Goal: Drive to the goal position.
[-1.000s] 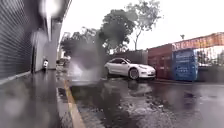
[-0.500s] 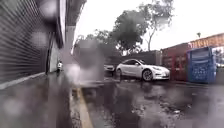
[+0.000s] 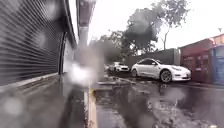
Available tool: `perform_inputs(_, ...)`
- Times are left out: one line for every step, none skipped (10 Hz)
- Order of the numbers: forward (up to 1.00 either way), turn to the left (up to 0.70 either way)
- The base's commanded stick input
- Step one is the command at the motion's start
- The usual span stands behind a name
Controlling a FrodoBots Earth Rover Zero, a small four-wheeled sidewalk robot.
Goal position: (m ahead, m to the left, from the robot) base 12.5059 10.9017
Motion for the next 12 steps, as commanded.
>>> perform_inputs(1.0, 0.18)
perform_inputs(1.0, 0.0)
perform_inputs(1.0, 0.0)
perform_inputs(1.0, 0.0)
perform_inputs(1.0, 0.0)
perform_inputs(1.0, 0.0)
perform_inputs(1.0, 0.0)
perform_inputs(1.0, 0.0)
perform_inputs(1.0, 0.0)
perform_inputs(1.0, 0.0)
perform_inputs(1.0, 0.0)
perform_inputs(1.0, 0.0)
